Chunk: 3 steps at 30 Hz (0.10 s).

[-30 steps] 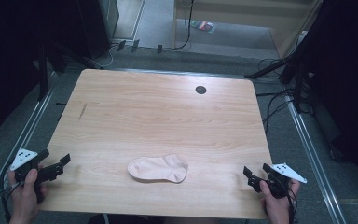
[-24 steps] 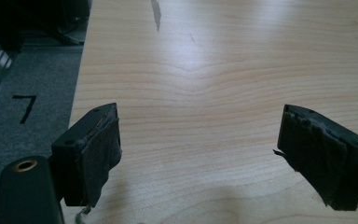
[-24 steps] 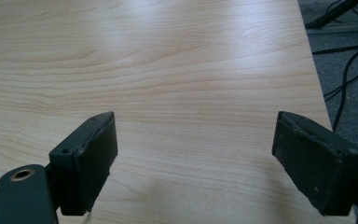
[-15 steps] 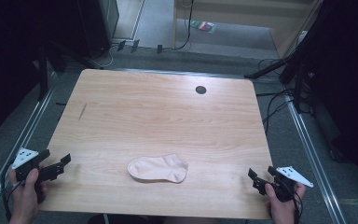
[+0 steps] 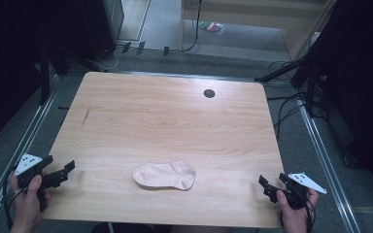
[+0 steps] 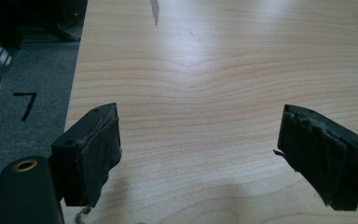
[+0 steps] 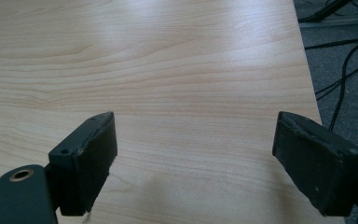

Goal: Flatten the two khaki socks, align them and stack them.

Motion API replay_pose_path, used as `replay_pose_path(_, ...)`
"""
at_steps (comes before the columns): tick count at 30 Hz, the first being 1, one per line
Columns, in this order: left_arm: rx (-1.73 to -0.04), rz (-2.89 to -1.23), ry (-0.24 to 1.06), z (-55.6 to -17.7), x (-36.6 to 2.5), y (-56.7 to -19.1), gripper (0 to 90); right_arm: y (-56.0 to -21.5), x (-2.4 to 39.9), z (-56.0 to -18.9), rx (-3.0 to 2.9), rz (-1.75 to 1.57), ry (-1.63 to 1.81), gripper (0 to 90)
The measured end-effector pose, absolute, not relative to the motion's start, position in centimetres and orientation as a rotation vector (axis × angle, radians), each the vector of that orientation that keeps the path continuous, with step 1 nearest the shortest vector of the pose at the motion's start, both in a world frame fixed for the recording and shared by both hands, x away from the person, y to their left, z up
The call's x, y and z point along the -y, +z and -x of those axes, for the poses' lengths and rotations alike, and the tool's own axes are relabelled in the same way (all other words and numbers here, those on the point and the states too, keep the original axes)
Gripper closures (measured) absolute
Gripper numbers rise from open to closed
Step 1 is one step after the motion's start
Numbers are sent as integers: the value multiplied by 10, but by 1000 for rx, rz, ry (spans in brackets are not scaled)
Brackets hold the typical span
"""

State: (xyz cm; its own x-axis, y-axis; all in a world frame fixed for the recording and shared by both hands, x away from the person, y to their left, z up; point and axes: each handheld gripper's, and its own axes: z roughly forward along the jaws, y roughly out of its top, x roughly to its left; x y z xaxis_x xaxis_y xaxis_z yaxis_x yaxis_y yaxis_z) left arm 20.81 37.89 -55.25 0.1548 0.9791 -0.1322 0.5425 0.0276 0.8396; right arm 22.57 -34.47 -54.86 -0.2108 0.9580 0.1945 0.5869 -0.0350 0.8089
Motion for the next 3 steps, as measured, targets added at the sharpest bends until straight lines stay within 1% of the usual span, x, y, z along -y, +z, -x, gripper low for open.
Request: replay_pose_path(3,-1495,-1627,678,-209,-378,-552,137,-549,345,-226,-1811,-1626,1145,137)
